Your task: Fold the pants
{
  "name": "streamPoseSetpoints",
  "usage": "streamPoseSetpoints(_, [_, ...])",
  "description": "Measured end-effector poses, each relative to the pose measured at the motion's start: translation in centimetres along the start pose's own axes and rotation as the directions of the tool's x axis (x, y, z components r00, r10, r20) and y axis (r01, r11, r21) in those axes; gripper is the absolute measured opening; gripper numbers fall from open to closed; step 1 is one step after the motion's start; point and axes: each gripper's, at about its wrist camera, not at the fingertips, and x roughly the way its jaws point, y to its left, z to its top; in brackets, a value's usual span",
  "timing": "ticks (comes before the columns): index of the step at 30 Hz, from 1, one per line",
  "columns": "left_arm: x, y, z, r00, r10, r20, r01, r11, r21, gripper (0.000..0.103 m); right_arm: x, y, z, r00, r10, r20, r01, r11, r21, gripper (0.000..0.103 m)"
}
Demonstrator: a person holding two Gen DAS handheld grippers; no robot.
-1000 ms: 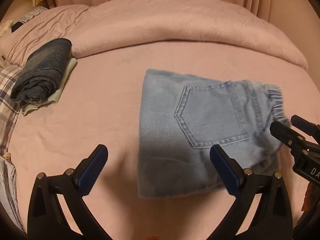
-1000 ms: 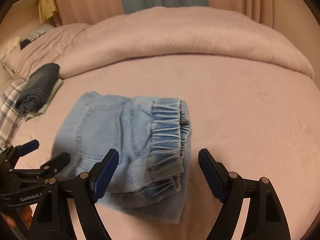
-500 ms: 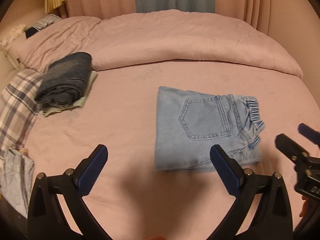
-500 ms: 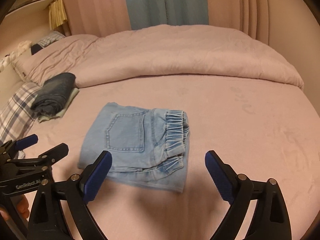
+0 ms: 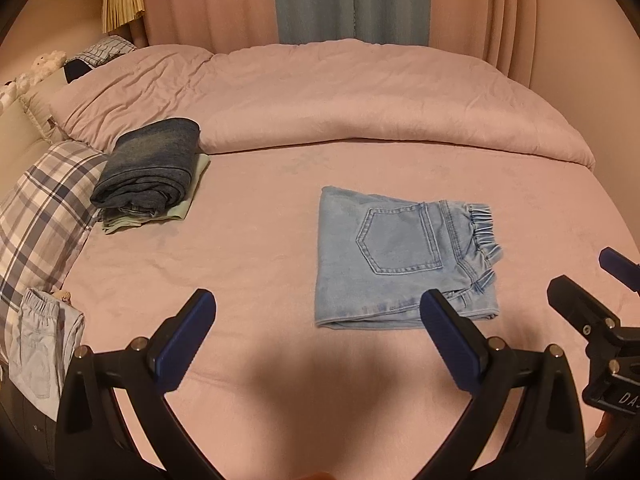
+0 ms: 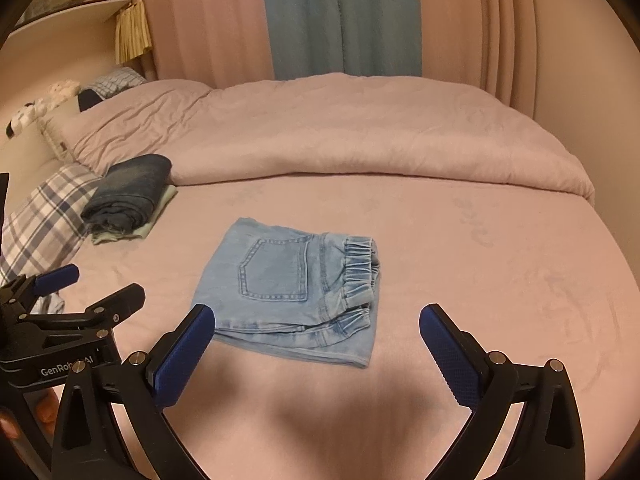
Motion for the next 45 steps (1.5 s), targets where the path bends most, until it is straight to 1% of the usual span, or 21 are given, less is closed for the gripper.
streamPoseSetpoints(13, [-1.9,0.2,-0.2,1.0,0.013,0.028,-0.013,1.0,-0.005,0.102,-1.7,1.2,-0.3,1.0,0.001,0.01,-0.001,1.0,-0.011,0.102])
streamPoseSetpoints(35, [-1.0,-0.7,-0.7,1.0,0.016,-0.003,-0.015,1.0,0.023,0.102,-1.5,1.1,-0.5,1.0,-0.005,-0.004,0.005,1.0,-0.01,0.102])
streamPoseSetpoints(45, [-0.6,-1.1,-0.7,1.0,0.004,-0.016,-0.003,0.999,0.04,0.102,-1.3,0.9,-0.4,1.0,-0.007,-0.009,0.007,1.0,-0.01,0.102])
